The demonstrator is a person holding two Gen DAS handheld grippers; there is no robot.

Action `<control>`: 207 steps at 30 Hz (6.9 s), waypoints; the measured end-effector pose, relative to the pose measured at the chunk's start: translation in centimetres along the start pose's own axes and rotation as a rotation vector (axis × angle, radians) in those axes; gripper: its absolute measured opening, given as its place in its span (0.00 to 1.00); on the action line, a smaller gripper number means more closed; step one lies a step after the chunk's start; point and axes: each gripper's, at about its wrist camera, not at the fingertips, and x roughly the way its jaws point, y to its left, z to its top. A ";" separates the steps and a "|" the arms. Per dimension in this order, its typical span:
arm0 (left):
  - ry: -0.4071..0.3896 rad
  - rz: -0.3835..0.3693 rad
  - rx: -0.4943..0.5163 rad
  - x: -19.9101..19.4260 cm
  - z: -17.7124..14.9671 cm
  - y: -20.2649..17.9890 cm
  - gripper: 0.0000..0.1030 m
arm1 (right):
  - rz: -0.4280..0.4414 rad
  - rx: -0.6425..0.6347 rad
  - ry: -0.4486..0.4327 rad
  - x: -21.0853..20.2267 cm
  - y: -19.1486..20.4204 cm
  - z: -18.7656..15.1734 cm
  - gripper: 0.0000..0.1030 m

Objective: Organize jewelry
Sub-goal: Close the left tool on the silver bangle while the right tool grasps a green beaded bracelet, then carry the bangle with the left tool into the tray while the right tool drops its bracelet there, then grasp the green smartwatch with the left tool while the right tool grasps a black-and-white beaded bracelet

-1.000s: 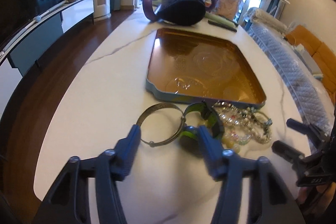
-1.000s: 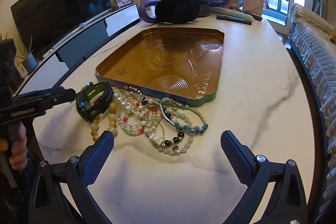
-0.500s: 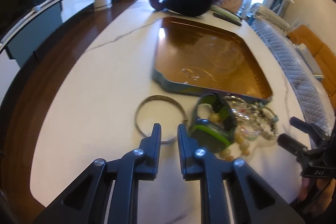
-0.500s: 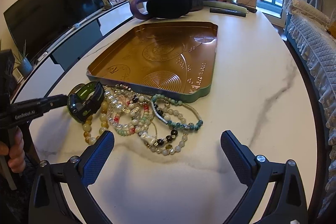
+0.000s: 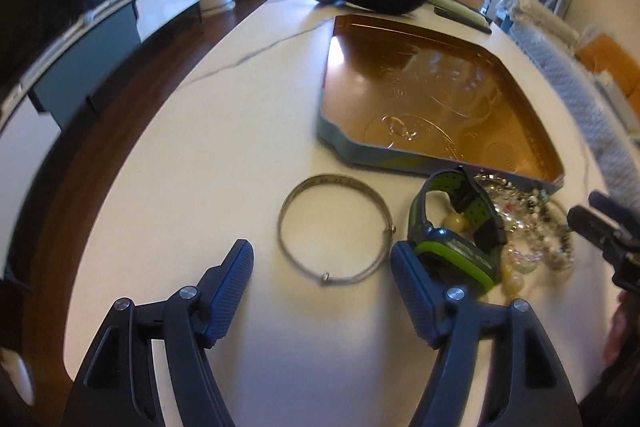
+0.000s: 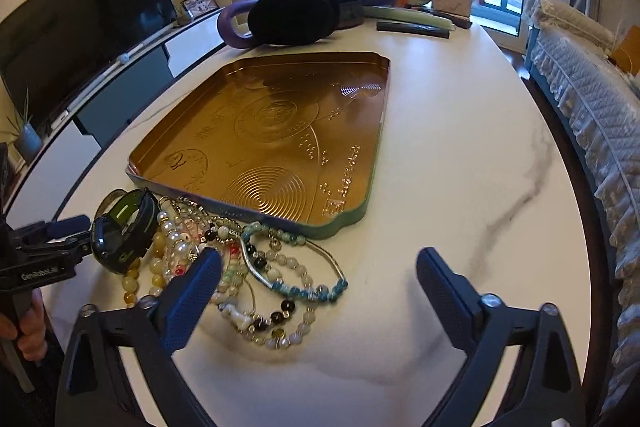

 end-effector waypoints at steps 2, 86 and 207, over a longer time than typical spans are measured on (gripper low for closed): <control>-0.008 0.010 0.024 0.3 0.2 -0.5 0.69 | 0.018 -0.019 0.031 0.8 0.2 0.0 0.85; -0.269 -0.181 0.051 -11.4 1.9 -3.1 0.59 | 0.127 -0.095 -0.261 -12.5 1.4 1.8 0.03; -0.072 -0.251 0.167 -2.2 0.3 -4.2 0.50 | 0.227 -0.271 0.043 -0.6 2.5 0.2 0.07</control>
